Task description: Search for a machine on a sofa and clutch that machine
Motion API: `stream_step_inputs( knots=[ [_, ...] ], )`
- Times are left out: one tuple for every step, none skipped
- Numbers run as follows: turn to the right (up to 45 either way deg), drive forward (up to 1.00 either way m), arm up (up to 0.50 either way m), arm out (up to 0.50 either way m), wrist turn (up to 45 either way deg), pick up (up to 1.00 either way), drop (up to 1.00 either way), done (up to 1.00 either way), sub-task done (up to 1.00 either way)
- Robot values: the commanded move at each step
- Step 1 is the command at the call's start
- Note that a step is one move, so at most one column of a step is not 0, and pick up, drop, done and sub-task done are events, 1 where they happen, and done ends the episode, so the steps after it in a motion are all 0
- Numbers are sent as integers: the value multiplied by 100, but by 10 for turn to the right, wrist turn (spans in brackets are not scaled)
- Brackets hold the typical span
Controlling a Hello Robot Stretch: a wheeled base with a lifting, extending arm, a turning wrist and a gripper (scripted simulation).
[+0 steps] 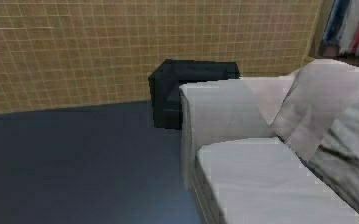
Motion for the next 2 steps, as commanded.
stream_step_inputs(
  knots=[
    [0,0,50,0,0,0,0,0,0],
    [0,0,14,0,0,0,0,0,0]
  ],
)
